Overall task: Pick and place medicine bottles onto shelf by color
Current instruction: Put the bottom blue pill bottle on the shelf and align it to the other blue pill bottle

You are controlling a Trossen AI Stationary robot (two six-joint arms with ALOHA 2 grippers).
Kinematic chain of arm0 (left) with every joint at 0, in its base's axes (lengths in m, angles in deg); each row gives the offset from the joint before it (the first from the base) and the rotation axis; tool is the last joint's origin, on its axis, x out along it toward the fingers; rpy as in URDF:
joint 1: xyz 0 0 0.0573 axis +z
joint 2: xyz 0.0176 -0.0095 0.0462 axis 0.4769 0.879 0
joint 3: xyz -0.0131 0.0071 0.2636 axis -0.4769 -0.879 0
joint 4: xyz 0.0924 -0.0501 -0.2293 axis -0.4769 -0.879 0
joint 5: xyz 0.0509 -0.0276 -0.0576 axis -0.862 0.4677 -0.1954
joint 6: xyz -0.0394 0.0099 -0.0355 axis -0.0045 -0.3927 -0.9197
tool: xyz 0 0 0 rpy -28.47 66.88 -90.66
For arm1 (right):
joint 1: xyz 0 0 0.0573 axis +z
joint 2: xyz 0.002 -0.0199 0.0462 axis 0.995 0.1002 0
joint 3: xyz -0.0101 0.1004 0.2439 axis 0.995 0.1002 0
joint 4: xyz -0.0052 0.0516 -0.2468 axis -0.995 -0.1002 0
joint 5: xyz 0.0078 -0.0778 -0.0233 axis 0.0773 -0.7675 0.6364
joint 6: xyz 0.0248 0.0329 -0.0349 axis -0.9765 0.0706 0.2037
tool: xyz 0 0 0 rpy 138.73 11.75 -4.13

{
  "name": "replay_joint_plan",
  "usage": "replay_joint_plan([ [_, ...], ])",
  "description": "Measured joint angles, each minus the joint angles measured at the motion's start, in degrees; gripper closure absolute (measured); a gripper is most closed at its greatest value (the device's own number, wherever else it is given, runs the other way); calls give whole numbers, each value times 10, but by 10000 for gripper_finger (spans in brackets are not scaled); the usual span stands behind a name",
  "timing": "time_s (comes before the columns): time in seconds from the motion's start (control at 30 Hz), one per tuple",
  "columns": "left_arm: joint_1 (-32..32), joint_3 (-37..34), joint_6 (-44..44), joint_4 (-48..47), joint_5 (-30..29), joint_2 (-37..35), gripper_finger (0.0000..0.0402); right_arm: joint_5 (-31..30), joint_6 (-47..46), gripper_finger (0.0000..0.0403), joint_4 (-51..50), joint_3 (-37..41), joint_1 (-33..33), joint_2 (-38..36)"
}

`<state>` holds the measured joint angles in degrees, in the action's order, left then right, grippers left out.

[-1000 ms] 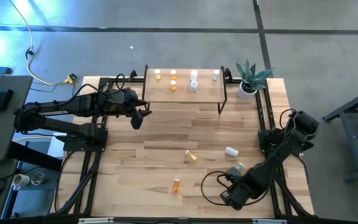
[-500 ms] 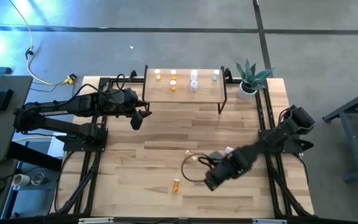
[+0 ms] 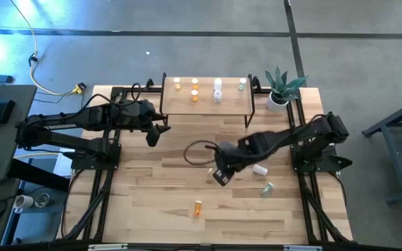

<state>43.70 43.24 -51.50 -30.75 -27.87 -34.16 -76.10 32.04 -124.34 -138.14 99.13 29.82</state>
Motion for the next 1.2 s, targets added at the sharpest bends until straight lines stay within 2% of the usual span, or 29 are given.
replay_joint_plan([
  [0.2, 0, 0, -1, 0, 0, 0, 154, -1, 100, 295, -49, -59, -64, 0],
  [0.43, 0, 0, -1, 0, 0, 0, 154, -56, 206, 295, -153, -155, -141, 0],
  [0.7, 0, 0, -1, 0, -2, 0, 154, -70, 290, 295, -256, -253, -260, 0],
  [0.93, 0, 0, -5, 1, -2, 0, 154, -69, 350, 295, -290, -262, -365, 0],
  [1.2, 0, 0, -10, 2, -2, 0, 154, -43, 412, 295, -294, -260, -444, 29],
])
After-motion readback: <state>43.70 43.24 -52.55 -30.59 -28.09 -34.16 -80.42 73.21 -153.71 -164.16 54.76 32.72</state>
